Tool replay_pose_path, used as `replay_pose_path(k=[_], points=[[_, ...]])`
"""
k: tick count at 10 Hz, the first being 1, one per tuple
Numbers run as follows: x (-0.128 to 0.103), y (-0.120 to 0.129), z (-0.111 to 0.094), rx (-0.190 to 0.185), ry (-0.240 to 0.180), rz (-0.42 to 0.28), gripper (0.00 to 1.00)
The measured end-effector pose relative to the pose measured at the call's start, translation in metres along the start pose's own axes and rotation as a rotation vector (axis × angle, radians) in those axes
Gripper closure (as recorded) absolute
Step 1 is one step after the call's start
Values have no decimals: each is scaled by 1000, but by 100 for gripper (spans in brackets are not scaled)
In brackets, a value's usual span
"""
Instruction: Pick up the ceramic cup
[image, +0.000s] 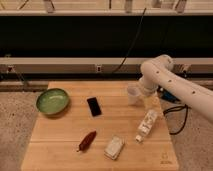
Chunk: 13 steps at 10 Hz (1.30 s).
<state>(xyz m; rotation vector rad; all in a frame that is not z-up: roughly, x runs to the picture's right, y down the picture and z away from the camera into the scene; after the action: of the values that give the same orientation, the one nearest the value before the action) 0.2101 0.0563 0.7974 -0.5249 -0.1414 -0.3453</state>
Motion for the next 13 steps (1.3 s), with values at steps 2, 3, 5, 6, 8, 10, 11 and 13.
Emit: replay_pose_path(k=[2,3,5,6,8,10,11,13], points=[[-2,-4,13,0,-8,-20,20],[-2,-5,18,0,-8,-26,20],[-3,-4,29,-1,-14,-31,20],[-3,-4,33,-2,-14,-30,20],[-6,-7,42,-4,-17,-37,20],[-5,-6,43,-7,-12,-37,20],[-4,-5,44,-9,-12,-35,23],[-7,-7,45,-11,-14,-43,27]])
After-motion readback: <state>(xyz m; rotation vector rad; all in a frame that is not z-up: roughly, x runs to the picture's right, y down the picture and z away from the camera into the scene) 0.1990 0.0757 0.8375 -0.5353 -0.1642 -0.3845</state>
